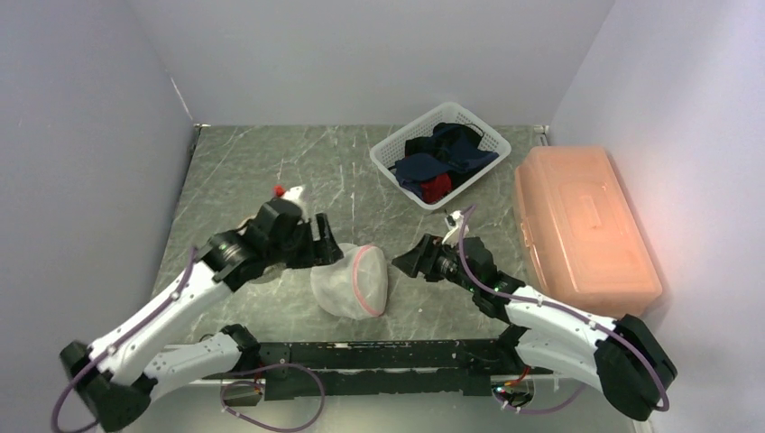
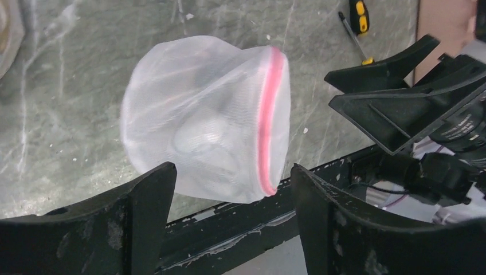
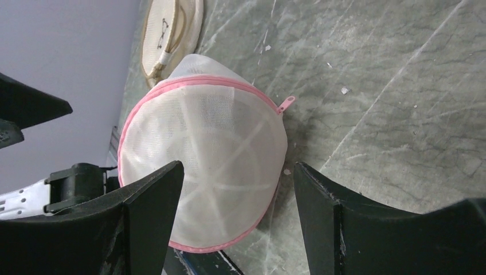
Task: Unzip the laundry bag and remove the bra
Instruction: Pick up the laundry bag at the center of the board.
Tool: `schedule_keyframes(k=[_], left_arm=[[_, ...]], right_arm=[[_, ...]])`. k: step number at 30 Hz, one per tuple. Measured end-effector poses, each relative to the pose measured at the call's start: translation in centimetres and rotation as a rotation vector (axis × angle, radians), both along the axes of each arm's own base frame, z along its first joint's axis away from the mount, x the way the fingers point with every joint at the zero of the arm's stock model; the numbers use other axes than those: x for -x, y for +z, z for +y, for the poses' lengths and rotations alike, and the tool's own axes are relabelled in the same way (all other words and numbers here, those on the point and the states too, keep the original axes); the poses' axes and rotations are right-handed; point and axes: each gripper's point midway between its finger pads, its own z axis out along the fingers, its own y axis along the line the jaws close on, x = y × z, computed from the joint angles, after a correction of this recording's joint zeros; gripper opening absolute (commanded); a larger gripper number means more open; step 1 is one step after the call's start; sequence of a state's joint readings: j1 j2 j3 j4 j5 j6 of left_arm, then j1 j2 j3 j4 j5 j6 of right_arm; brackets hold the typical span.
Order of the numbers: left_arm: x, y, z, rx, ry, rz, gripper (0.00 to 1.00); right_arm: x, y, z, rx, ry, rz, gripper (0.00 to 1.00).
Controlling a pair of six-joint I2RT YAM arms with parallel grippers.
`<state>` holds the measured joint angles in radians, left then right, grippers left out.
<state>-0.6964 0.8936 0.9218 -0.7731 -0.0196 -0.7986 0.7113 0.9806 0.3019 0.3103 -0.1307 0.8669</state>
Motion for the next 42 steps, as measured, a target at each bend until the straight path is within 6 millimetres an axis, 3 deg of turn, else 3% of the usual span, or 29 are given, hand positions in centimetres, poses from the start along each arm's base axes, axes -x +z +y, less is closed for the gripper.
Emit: schedule_keyframes(k=[4, 10, 15, 25, 31, 33, 35, 42], left_arm=[[-0.3, -0.3, -3.1, -0.093, -0.13, 0.031, 0.75], [3.4, -4.5, -6.3, -0.23, -0.323, 0.153, 0.8], [6.2, -5.1, -7.6, -0.242, -0.381, 0.184, 0.75], [7.8, -8.2, -8.7, -0.251, -0.281, 0.235, 0.67], [6.3, -8.4, -8.7, -0.254, -0.181, 0.19, 0.5], [5.9, -8.6, -8.6, -0.258, -0.158, 0.175, 0.35], [5.5, -8.7, -8.6, -0.263, -0.136, 0.162, 0.07], [4.6, -7.9, -8.3, -0.275, -0.143, 0.095, 0.03]], right_arm=[[0.1, 0.6, -0.6, 0.006, -0.018, -0.022, 0.75], [0.4, 1.7, -1.6, 0.007, -0.039, -0.058, 0.75], [0.7, 1.7, -2.2, 0.014, -0.047, -0.07, 0.75], [1.1, 1.1, -2.7, 0.028, -0.053, -0.059, 0.75], [1.3, 2.1, -2.9, 0.002, -0.054, -0.087, 0.75], [1.5, 2.2, -3.0, -0.003, -0.054, -0.093, 0.76], [1.6, 2.1, -3.1, -0.005, -0.053, -0.095, 0.76], [1.9, 2.4, -3.3, 0.001, -0.03, -0.104, 0.89]])
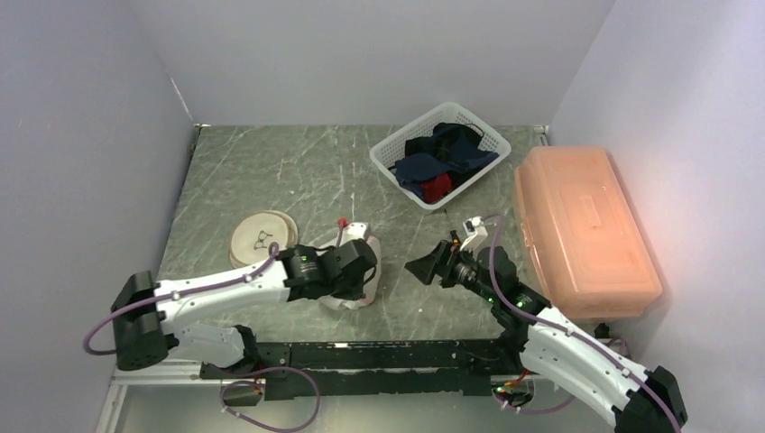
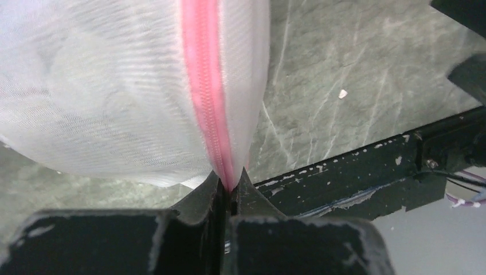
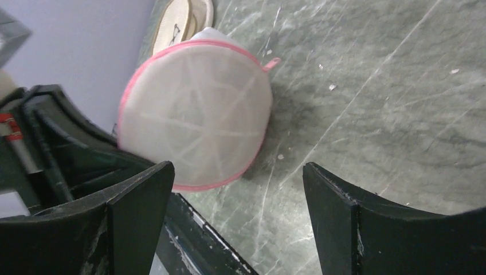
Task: Unzip the laundry bag and remove the bra
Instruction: Pick up the laundry bag at the center of the board.
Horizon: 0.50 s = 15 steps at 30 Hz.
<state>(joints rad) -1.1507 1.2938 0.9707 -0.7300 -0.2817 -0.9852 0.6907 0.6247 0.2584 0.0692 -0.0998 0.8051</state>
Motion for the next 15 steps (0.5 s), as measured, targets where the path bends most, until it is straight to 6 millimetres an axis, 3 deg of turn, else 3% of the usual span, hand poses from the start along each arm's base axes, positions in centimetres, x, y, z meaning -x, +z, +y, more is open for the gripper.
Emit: schedule_keyframes(k=[3, 7, 11, 15], left_arm=[[-0.1, 2.6, 0.3, 0.033, -0.101, -0.075, 0.03], [1.4, 9.3, -0.1, 0.173, -0.354, -0.204, 0.03], [4.2, 15.7, -0.2, 0.333, -0.607, -0.328, 0.03], [6.8, 19.7, 0.6, 0.441, -0.803, -0.43, 0.03]], right_arm=[[-0.8, 1.1, -0.7, -0.02, 0.009, 0.001, 0.91], [-2.4, 5.3, -2.2, -0.128, 0.024, -0.092, 0.91], [-0.1, 10.1, -1.0, -0.232, 0.201, -0.25, 0.91], [2.7, 14.3, -0.1, -0.322, 0.355, -0.393, 0.91]])
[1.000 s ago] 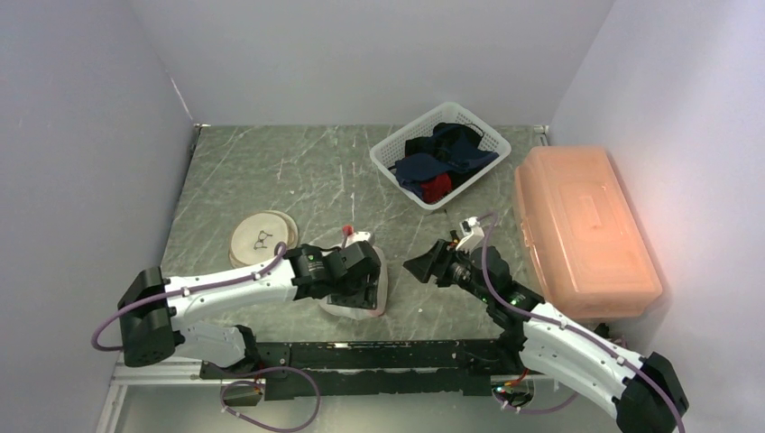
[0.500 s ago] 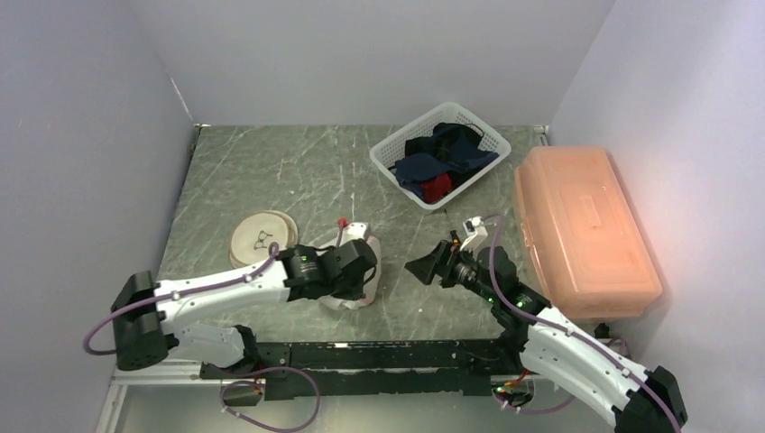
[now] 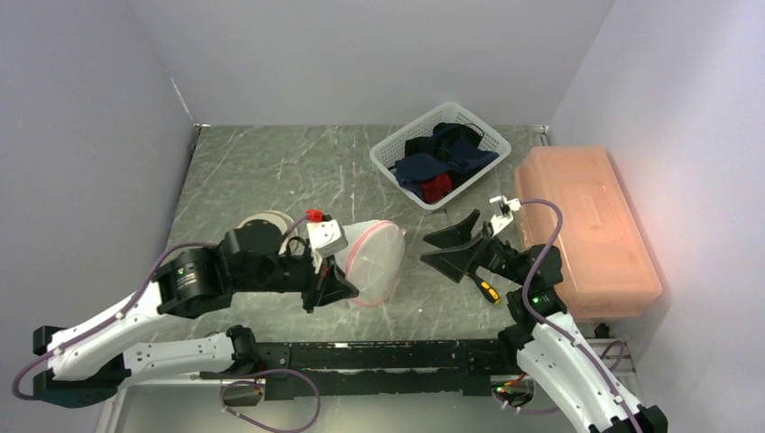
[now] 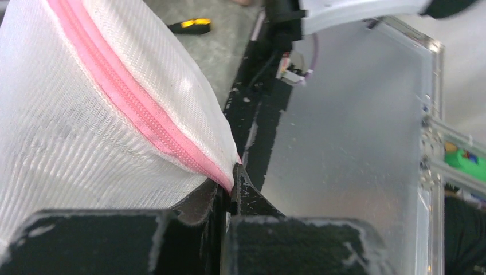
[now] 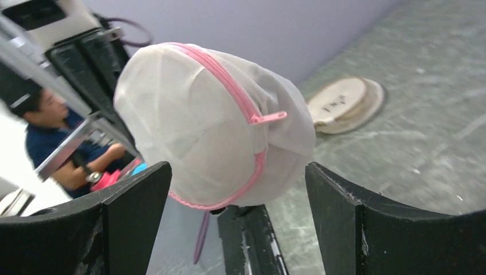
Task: Unzip the laundry bag and remove the bra
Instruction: Pick up the laundry bag at the center of the board.
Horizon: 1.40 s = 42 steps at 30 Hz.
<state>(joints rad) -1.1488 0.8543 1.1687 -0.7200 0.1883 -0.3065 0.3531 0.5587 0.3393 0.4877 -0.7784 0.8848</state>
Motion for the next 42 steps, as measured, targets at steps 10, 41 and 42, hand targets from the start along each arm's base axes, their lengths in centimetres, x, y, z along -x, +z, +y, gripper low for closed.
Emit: schedule_keyframes(k=[10, 41, 42], left_arm=[[4.4, 2.5, -0.1, 0.071, -0.328, -0.078, 0.03], [7.1, -0.4, -1.3, -0.056, -0.587, 0.042, 0.03], [7.1, -0.5, -1.2, -0.065, -0.591, 0.042, 0.03]], right_arm=[[3.4, 5.1, 1.6, -0.098, 0.255, -0.118, 0.9], [7.4, 2.7, 5.5, 0.172, 0.494, -0.324, 0.78], [7.6, 2.6, 5.7, 0.178, 0.504, -0.321, 0.74]])
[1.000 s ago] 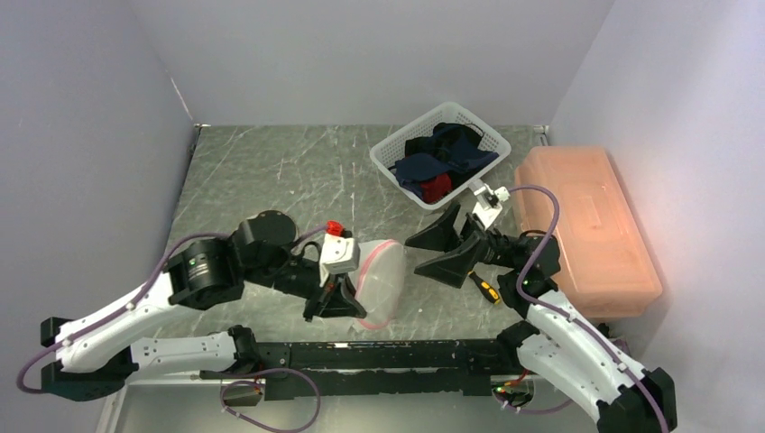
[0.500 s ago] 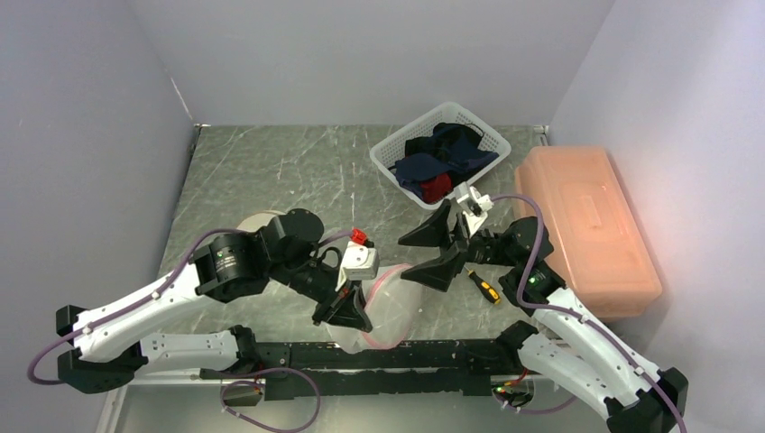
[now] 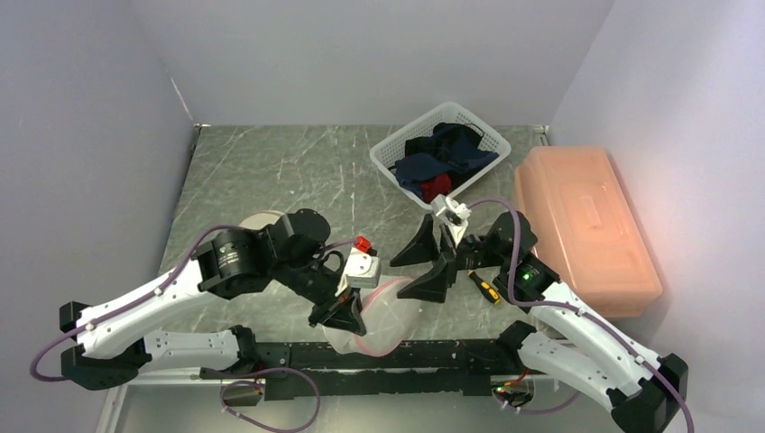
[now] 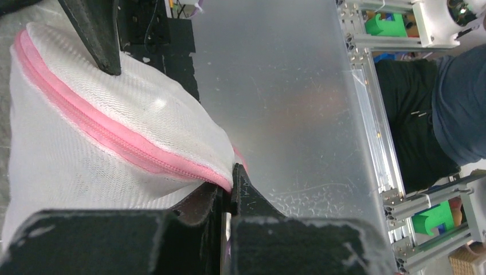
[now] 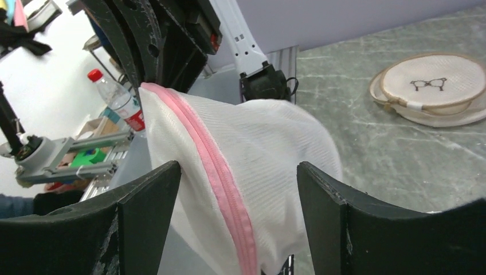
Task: Unzip the laundry bag and remove the bra
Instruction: Pick up the laundry bag at the center of the board.
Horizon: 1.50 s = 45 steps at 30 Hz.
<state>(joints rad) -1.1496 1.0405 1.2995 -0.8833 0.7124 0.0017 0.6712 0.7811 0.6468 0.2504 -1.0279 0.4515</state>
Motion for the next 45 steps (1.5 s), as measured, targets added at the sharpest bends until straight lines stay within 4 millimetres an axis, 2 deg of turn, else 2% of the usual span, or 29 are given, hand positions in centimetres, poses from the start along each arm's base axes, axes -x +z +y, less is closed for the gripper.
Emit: schedule_keyframes(k=[4, 8, 10, 12, 14, 16, 19, 20, 26, 30, 33, 36, 42, 45], left_arm=[[-0.2, -0.4, 0.1, -0.019, -0.009, -0.018, 0.03], [-0.6, -0.8, 0.3, -0.03, -0.002, -0.049, 0.03], [-0.8, -0.9, 0.3, -0.035, 0.004, -0.059, 0.05], [-0.9, -1.2, 0.5, -0.047, 0.012, -0.065, 0.13], [-1.1, -1.3, 0.6, -0.054, 0.022, -0.076, 0.3], [-1.6, -1.4, 0.6, -0.054, 0.038, -0.097, 0.49], [-3.0, -1.2, 0.5, -0.047, 0.126, -0.148, 0.88], [-3.8, -1.1, 0.6, -0.042, 0.179, -0.167, 0.93], [-9.9, 0.6, 3.3, 0.086, 0.645, -0.285, 0.94], [-11.6, 1.2, 5.7, 0.218, 0.869, -0.246, 0.94], [-12.5, 1.5, 6.0, 0.336, 0.989, -0.16, 0.94], [-13.5, -0.2, 4.6, 0.407, 1.072, -0.041, 0.94], [-15.1, -7.6, 0.5, 0.408, 1.171, 0.196, 0.94], [-15.8, -9.3, -1.5, 0.393, 1.192, 0.268, 0.94]], right_arm=[[0.7, -0.3, 0.2, 0.02, 0.033, 0.004, 0.51], [1.3, -0.4, 0.1, 0.024, 0.068, 0.006, 0.16], [1.6, -0.4, 0.0, 0.026, 0.084, 0.012, 0.02], [1.9, -0.3, -0.1, 0.026, 0.1, 0.01, 0.0], [2.0, -0.3, -0.1, 0.027, 0.105, 0.012, 0.0], [1.9, -0.2, -0.1, 0.027, 0.096, 0.013, 0.0], [1.0, 0.0, 0.0, 0.023, 0.021, 0.018, 0.0], [0.4, 0.2, 0.0, 0.016, -0.021, 0.021, 0.0], [-5.9, 2.2, -1.1, -0.061, -0.415, 0.092, 0.0], [-10.5, 2.0, -2.1, -0.092, -0.668, 0.214, 0.0], [-13.3, 1.3, -3.4, -0.138, -0.841, 0.336, 0.0], [-14.7, 0.6, -4.6, -0.204, -0.947, 0.437, 0.0], [-16.6, -1.5, -6.5, -0.299, -1.097, 0.63, 0.0], [-16.7, -1.5, -7.2, -0.349, -1.13, 0.699, 0.0]])
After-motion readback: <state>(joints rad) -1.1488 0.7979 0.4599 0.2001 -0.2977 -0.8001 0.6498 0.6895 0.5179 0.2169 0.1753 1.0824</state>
